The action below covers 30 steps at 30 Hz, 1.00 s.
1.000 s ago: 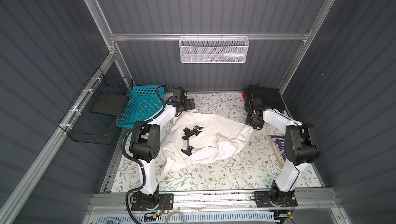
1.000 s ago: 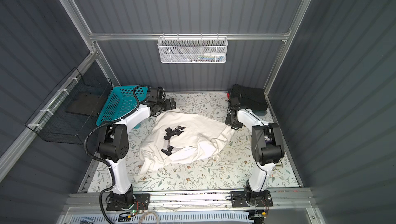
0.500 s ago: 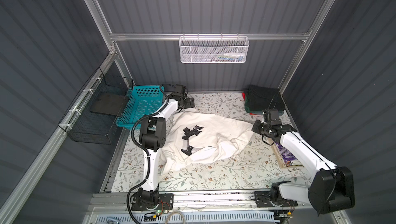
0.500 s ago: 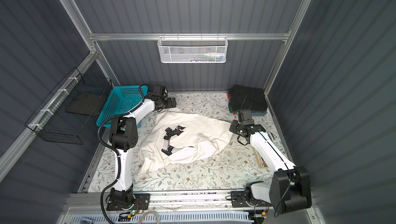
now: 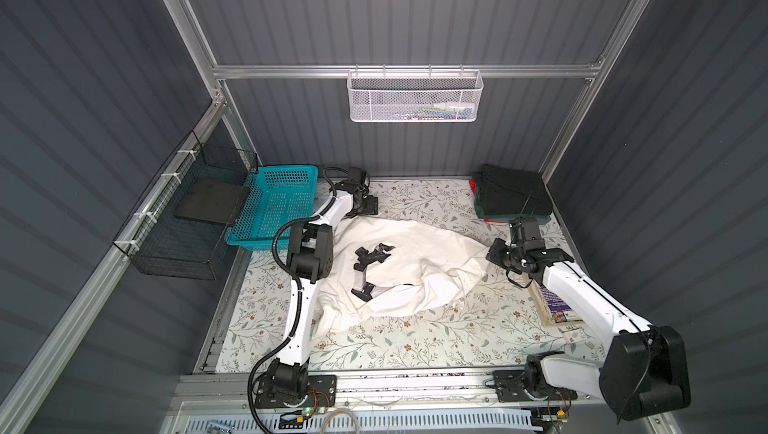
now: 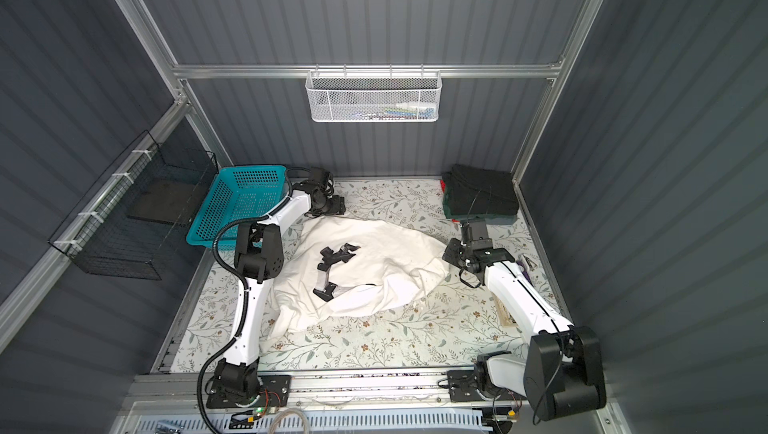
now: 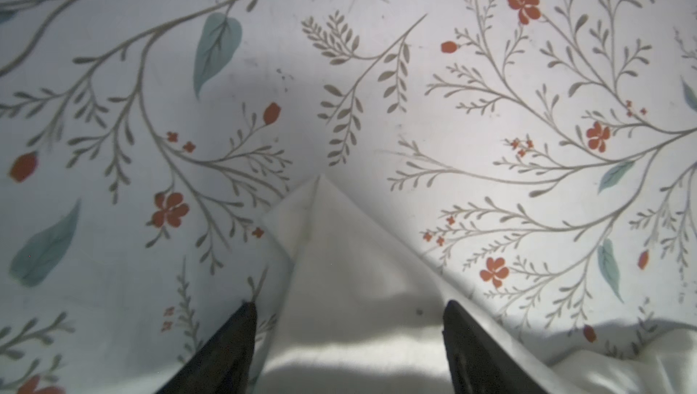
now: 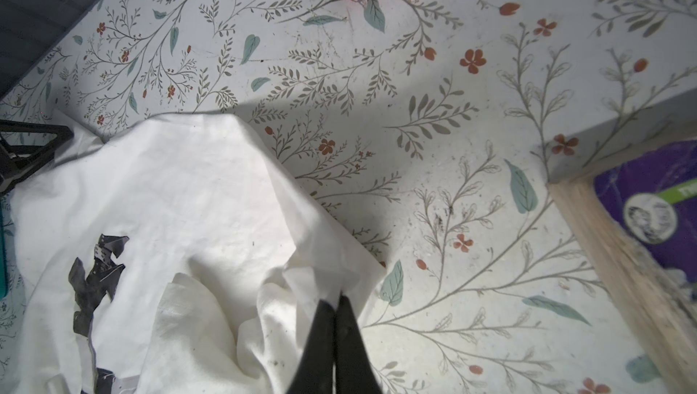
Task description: Fold and stack the t-shirts
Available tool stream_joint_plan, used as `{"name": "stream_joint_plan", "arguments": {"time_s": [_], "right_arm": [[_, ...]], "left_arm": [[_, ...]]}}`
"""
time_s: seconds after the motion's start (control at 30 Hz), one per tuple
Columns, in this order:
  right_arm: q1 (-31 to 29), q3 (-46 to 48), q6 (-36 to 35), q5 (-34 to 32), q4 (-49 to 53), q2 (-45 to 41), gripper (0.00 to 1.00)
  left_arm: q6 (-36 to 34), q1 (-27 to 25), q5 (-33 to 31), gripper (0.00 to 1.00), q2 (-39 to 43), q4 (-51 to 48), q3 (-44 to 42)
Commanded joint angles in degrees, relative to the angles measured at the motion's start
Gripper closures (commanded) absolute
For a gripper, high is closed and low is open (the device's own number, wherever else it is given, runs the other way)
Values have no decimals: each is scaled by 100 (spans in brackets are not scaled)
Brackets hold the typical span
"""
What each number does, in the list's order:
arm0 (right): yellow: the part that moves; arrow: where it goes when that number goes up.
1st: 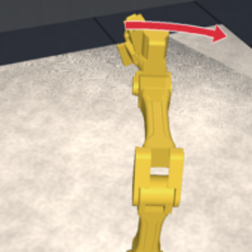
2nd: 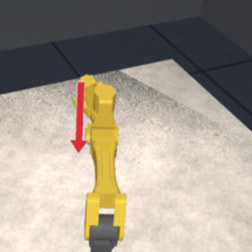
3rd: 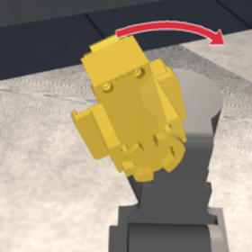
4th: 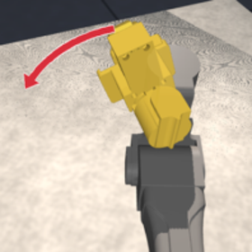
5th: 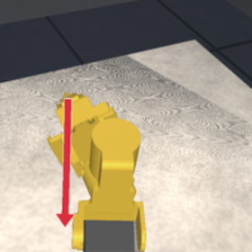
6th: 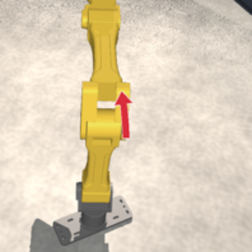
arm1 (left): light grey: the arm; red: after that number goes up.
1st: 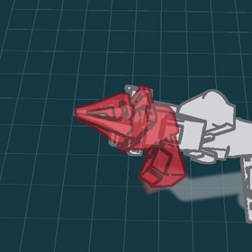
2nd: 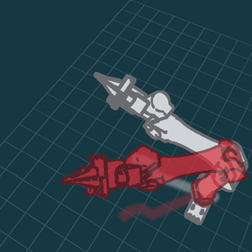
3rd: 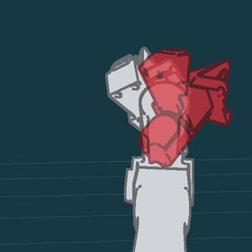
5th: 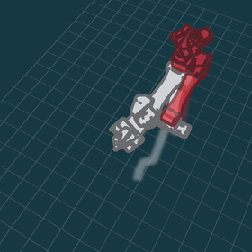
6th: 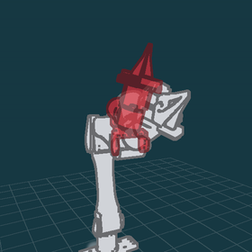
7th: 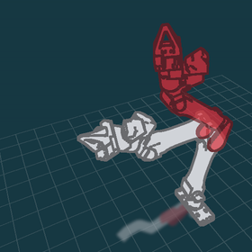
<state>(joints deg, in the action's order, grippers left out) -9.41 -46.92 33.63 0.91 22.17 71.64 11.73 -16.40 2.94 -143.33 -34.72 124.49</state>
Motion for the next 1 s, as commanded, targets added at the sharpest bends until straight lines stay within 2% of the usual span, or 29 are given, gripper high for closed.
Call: {"name": "stream_joint_plan", "arguments": {"time_s": [0.0, 0.07, 0.1, 0.2, 0.3, 0.4, 0.67, 0.83, 0.97], "right_arm": [[27, -23, 3, -18, -124, 61, 100], [27, -95, -19, -5, -126, 111, 100], [20, -137, -46, 12, -134, 146, 100], [27, -268, -71, 41, -108, 267, 100], [27, -384, -134, 50, -82, 363, 100], [36, -565, -241, 56, -43, 493, 100], [44, -1740, -651, 15, 412, 912, 100], [110, -2550, -1085, -91, 429, 951, 100], [249, -3015, -1311, 46, 285, 958, 100]], "left_arm": [[-126, 23, 379, 30, -258, -216, 182], [-157, 22, 400, 33, -303, -204, 168], [-177, 23, 407, 37, -318, -204, 172], [-296, 19, 493, 60, -350, -233, 199], [-374, 23, 598, 70, -261, -134, 53], [-373, 21, 662, 98, -114, 51, -82], [-215, 23, 492, 100, 342, 72, 348], [-275, 26, -628, 100, 1817, 777, -543], [-267, 29, -996, 100, 3032, 1357, -1275]]}}
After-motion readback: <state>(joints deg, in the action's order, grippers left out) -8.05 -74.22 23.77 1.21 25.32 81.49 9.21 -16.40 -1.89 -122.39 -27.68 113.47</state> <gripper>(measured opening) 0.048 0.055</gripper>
